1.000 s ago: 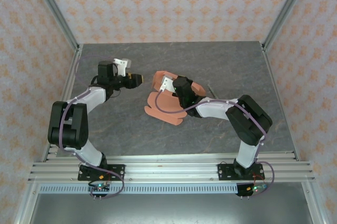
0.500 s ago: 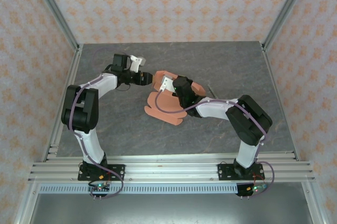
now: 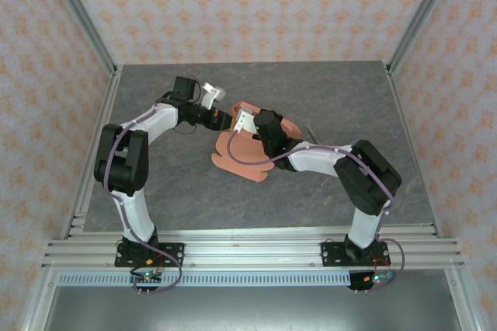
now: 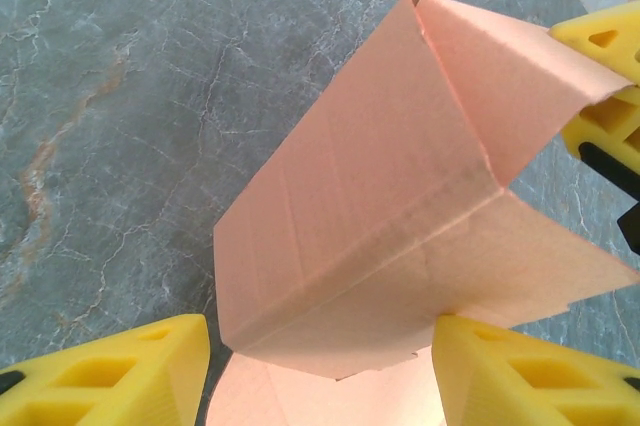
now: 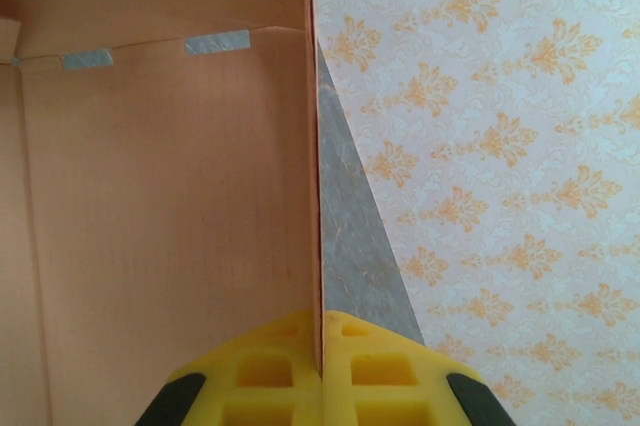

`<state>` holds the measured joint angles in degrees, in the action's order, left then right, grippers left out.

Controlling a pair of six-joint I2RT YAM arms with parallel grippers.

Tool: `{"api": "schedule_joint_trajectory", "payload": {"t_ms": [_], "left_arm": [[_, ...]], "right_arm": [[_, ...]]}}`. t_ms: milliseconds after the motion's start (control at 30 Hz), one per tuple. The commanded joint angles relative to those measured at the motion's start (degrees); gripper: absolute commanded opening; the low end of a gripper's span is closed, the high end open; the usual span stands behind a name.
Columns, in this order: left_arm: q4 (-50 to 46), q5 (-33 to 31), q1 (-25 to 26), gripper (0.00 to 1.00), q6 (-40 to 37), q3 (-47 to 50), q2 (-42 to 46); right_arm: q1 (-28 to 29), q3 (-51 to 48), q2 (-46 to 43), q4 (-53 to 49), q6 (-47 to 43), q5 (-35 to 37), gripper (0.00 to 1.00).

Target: Fold the paper box

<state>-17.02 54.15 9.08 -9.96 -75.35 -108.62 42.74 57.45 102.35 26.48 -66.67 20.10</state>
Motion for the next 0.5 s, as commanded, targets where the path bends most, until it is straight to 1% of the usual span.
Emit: {"api": "schedule_joint_trajectory", "payload": {"t_ms": [0, 267, 467], "left_arm": [[-2.5, 2.3, 0.9, 0.60, -2.4, -2.4, -2.0], [-1.4, 2.3, 1.5, 0.56, -2.3, -3.0, -2.9], [-0.1, 1.9, 2.3, 0.55, -2.0, -3.0, -3.6]], "right_arm": [[-0.2, 1.7, -1.5, -2.0, -0.2, -2.2, 0.00], [-0.9, 2.3, -2.4, -5.9, -0.1, -6.5, 0.00], [-0.9, 2.4, -1.2, -4.3, -3.4, -5.1, 0.00]]}}
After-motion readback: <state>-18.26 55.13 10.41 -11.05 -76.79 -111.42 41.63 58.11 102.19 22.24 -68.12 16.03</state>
